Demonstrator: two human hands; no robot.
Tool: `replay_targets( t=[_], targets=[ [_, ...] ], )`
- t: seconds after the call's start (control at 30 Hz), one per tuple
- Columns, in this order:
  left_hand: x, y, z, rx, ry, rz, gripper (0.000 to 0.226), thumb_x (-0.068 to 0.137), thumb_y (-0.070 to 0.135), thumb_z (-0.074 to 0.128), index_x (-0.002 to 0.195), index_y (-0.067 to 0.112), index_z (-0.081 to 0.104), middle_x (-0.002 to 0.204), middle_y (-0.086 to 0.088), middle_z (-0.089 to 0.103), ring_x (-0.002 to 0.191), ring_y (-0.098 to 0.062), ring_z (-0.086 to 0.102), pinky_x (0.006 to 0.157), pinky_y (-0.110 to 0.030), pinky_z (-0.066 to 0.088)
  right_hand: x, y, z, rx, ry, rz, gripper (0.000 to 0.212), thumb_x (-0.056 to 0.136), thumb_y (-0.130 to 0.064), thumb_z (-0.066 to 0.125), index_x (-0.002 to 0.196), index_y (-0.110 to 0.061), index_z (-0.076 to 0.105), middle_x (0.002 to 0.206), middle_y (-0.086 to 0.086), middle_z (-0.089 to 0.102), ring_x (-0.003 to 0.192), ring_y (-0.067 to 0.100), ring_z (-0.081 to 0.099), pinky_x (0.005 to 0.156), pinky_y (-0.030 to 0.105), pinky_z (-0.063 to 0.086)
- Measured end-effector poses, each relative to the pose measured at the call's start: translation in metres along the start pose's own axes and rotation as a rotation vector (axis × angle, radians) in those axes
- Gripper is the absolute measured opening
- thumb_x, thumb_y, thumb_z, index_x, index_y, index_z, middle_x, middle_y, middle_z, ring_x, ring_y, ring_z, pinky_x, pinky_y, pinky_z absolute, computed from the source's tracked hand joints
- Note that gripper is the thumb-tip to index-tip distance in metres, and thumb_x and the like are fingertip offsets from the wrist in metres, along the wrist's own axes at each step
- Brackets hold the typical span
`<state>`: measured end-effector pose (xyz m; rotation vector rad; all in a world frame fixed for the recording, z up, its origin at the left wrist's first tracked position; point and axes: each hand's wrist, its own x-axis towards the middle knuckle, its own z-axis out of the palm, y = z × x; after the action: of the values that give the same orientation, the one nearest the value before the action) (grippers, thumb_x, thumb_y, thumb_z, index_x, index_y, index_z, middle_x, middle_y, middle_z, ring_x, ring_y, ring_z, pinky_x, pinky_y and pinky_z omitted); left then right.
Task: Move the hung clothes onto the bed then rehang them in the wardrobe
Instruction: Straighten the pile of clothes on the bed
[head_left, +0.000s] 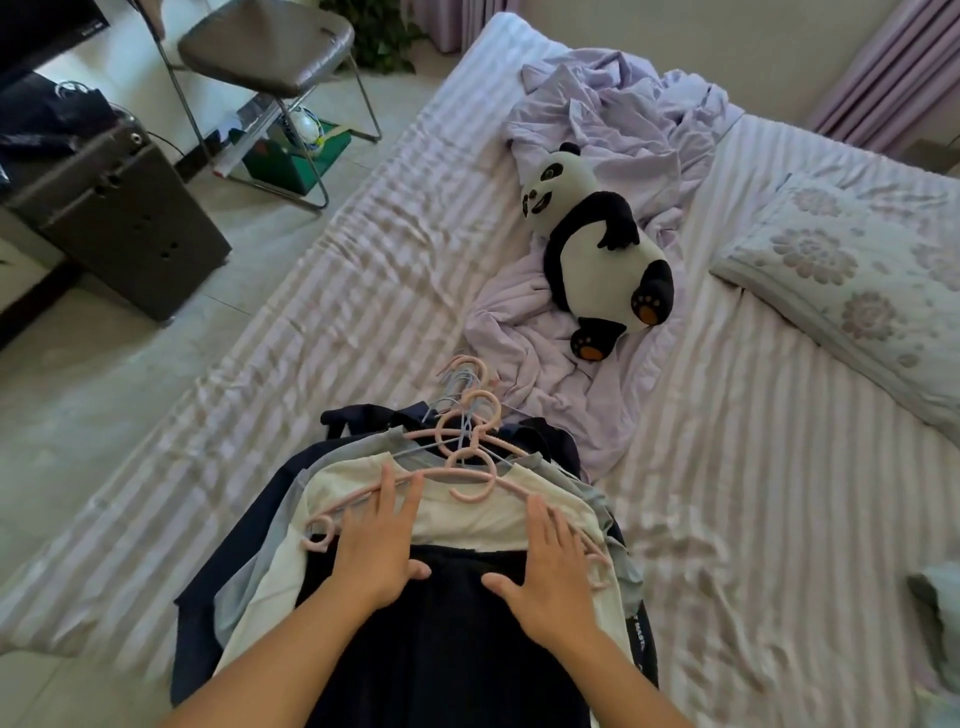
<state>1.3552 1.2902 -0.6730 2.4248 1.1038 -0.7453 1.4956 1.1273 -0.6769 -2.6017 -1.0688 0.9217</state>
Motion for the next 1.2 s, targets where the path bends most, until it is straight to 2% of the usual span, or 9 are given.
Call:
replay_targets(
  t=[0.1, 0.27, 0.4, 0.47, 0.53, 0.6, 0.8, 0.93, 1.2],
  targets=[
    [0.000, 0.015, 0.002, 0.055, 0.016, -0.058, 0.116, 0.083, 0.047, 0.072, 0.153, 0.027, -0.018, 0.157, -0.016, -0.030, 0.149, -0.036, 0.012, 0.110, -0.044, 0.034, -0.001, -0.003, 0.010, -0.048, 0.045, 0.041, 0.099, 0.093, -0.045, 0.060, 0.156, -0.022, -0.013, 0.165, -0.006, -0.010, 0.152, 0.019, -0.010, 0.121, 0.038, -0.002],
    [-0.006, 0.026, 0.004, 0.045, 0.049, -0.128, 0.107, 0.084, 0.037, 0.071, 0.155, 0.028, -0.009, 0.162, -0.014, -0.013, 0.140, -0.035, 0.031, 0.111, -0.042, 0.031, 0.004, -0.010, 0.015, -0.030, 0.073, 0.066, 0.092, 0.096, -0.038, 0.058, 0.157, -0.021, -0.008, 0.166, -0.005, -0.006, 0.152, 0.019, -0.009, 0.121, 0.036, 0.001],
    [-0.023, 0.008, -0.005, -0.079, 0.003, -0.057, 0.103, 0.084, 0.038, 0.069, 0.156, 0.029, -0.004, 0.164, -0.009, -0.010, 0.150, -0.032, 0.008, 0.119, -0.046, 0.018, 0.004, -0.010, 0.006, 0.051, -0.004, 0.049, 0.094, 0.094, -0.042, 0.061, 0.157, -0.021, -0.006, 0.165, -0.004, -0.006, 0.152, 0.020, -0.008, 0.124, 0.040, 0.005],
    [-0.040, -0.003, -0.019, -0.171, 0.031, -0.027, 0.098, 0.083, 0.045, 0.068, 0.156, 0.033, 0.004, 0.164, -0.005, 0.003, 0.150, -0.028, 0.010, 0.120, -0.048, 0.013, 0.000, -0.018, -0.007, 0.123, -0.011, 0.052, 0.092, 0.089, -0.045, 0.065, 0.157, -0.021, 0.008, 0.165, -0.002, 0.010, 0.152, 0.020, 0.006, 0.122, 0.042, 0.016],
    [-0.062, -0.013, -0.036, -0.256, 0.094, -0.006, 0.092, 0.081, 0.049, 0.069, 0.154, 0.036, 0.013, 0.163, -0.001, 0.015, 0.148, -0.024, 0.017, 0.120, -0.046, 0.019, -0.009, -0.032, -0.025, 0.255, 0.028, 0.050, 0.084, 0.082, -0.043, 0.072, 0.151, -0.024, 0.028, 0.155, -0.002, 0.034, 0.144, 0.018, 0.029, 0.116, 0.039, 0.031],
    [-0.086, -0.018, -0.055, -0.323, 0.149, 0.005, 0.087, 0.082, 0.048, 0.069, 0.153, 0.036, 0.020, 0.161, 0.001, 0.022, 0.146, -0.022, 0.025, 0.118, -0.039, 0.025, -0.025, -0.052, -0.045, 0.326, 0.051, 0.015, 0.076, 0.079, -0.039, 0.075, 0.144, -0.025, 0.040, 0.144, -0.004, 0.047, 0.134, 0.016, 0.042, 0.109, 0.033, 0.037],
    [-0.170, -0.034, -0.103, -0.360, 0.314, 0.079, 0.083, 0.077, 0.055, 0.070, 0.149, 0.038, 0.032, 0.148, 0.014, 0.043, 0.132, -0.012, 0.044, 0.107, -0.035, 0.040, -0.105, -0.120, -0.097, 0.300, 0.077, -0.226, 0.065, 0.079, -0.047, 0.073, 0.137, -0.037, 0.047, 0.135, -0.018, 0.049, 0.131, 0.005, 0.042, 0.106, 0.026, 0.037],
    [-0.242, -0.056, -0.121, -0.317, 0.436, 0.103, 0.082, 0.078, 0.057, 0.069, 0.148, 0.041, 0.030, 0.137, 0.019, 0.048, 0.127, -0.010, 0.047, 0.104, -0.031, 0.040, -0.175, -0.161, -0.124, 0.220, 0.140, -0.356, 0.072, 0.081, -0.054, 0.069, 0.144, -0.039, 0.039, 0.143, -0.020, 0.044, 0.135, 0.004, 0.036, 0.113, 0.031, 0.034],
    [-0.378, -0.117, -0.118, -0.340, 0.471, 0.044, 0.094, 0.074, 0.063, 0.070, 0.151, 0.042, 0.021, 0.155, 0.013, 0.033, 0.140, -0.012, 0.037, 0.112, -0.035, 0.035, -0.304, -0.216, -0.139, 0.032, 0.212, -0.492, 0.069, 0.087, -0.054, 0.064, 0.146, -0.041, 0.032, 0.144, -0.022, 0.040, 0.136, 0.004, 0.031, 0.112, 0.028, 0.024]
  ],
)
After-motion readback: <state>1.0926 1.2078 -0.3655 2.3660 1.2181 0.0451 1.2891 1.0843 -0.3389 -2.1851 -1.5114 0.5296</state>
